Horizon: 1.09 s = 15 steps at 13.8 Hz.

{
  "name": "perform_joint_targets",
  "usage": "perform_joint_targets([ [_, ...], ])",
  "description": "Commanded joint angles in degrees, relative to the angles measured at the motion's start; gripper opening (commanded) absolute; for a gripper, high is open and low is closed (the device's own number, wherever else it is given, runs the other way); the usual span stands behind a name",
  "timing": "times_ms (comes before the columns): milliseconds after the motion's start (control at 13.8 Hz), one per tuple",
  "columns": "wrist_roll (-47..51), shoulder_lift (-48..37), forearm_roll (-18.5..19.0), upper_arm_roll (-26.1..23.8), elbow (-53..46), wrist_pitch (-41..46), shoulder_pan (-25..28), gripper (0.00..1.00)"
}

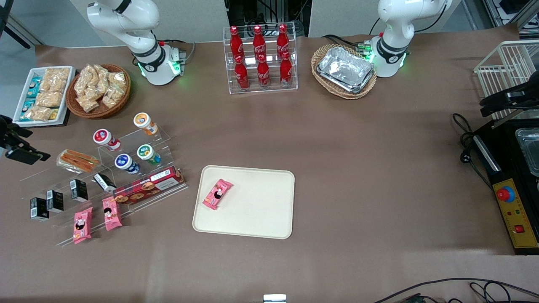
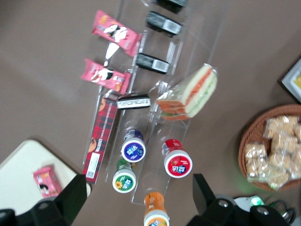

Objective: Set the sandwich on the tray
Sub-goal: 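Move the right gripper over the wrapped sandwich in the acrylic rack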

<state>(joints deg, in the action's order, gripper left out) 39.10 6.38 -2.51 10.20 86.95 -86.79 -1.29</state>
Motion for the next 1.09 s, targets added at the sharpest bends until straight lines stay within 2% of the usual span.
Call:
perform_joint_targets([
  [0,6.95,-1.63,-1.18,3.32,3.74,-2.15,0.23,1.00],
  [145,6.95,-4.51,-1.18,5.96,9.43,-7.05,0.32,1.00],
  [362,6.78,-12.08,-0.39,6.58,23.76,-19.62,0.23,1.00],
  [580,6.87,-12.62,-0.39,7.72,26.60,-22.10,0.06,1.00],
  [1014,6.95,-14.73,-0.48,8.43,35.47,-33.07,-0.03,1.00],
])
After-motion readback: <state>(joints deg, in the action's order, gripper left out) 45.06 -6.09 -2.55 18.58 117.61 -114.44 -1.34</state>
